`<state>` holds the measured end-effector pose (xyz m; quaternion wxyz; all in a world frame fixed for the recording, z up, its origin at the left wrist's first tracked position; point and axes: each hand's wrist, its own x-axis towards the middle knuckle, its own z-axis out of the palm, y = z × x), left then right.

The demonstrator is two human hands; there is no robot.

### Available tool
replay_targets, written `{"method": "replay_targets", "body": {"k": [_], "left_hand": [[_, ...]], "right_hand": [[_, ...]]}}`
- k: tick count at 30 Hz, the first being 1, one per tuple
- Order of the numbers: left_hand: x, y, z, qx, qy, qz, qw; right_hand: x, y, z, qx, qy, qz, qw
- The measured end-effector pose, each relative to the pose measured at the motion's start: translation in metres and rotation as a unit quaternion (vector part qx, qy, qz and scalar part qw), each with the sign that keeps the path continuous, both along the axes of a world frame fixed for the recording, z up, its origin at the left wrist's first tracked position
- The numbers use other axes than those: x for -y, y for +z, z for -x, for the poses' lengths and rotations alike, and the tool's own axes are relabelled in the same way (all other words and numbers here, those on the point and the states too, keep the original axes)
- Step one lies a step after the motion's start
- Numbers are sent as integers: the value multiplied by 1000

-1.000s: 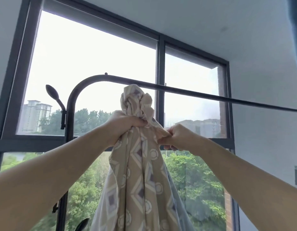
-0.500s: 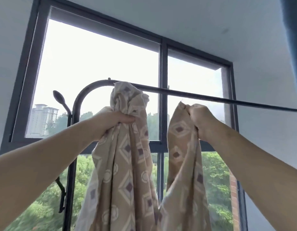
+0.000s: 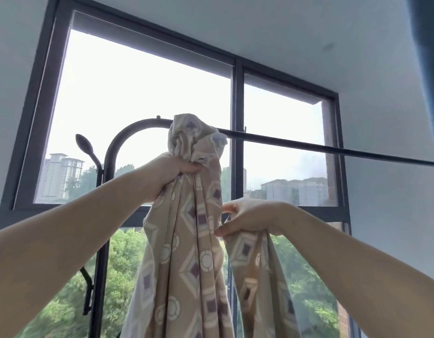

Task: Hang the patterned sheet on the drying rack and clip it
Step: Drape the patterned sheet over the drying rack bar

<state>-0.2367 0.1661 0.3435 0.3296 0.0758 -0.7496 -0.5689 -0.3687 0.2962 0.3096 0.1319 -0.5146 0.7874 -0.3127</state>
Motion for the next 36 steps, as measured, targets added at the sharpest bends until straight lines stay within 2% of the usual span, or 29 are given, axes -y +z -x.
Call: {"method": "replay_targets", "body": {"k": [3, 6, 9, 12, 15, 17, 20, 22, 25, 28, 31, 34, 36], "left_hand": [[3, 0, 1, -6, 0, 3, 1000], [14, 0, -1, -11, 22, 12, 1000], [26, -5, -5, 15, 43, 37, 998], [26, -18, -5, 76, 8, 55, 995], [11, -37, 3, 122, -60, 105, 985], [1, -53, 14, 100, -70, 79, 989], [5, -65, 24, 32, -22, -19, 999], [13, -62, 26, 8, 5, -48, 999], [20, -51, 26, -17, 32, -91, 995], [21, -39, 21, -20, 15, -100, 995], [13, -21, 16, -17, -5, -90, 996], [14, -15, 12, -44, -13, -46, 998], [16, -14, 10, -39, -16, -60, 997]], "right_hand": [[8, -5, 1, 10, 3, 26, 1000], [3, -2, 13, 7, -45, 107, 993], [-5, 5, 20, 9, -89, 225, 970], [2, 8, 19, -45, -108, 310, 943], [17, 6, 7, -78, -72, 364, 925], [25, 5, -2, -88, -36, 372, 923], [21, 8, -5, -104, -14, 365, 925], [11, 11, -2, -86, -25, 338, 937], [-1, 10, 7, -49, -58, 159, 984], [-2, -5, 12, -62, -43, -5, 997], [9, -23, 15, -54, -32, -37, 997], [22, -33, 14, -47, -18, -9, 999], [25, -33, 14, -41, -5, 0, 999]]}}
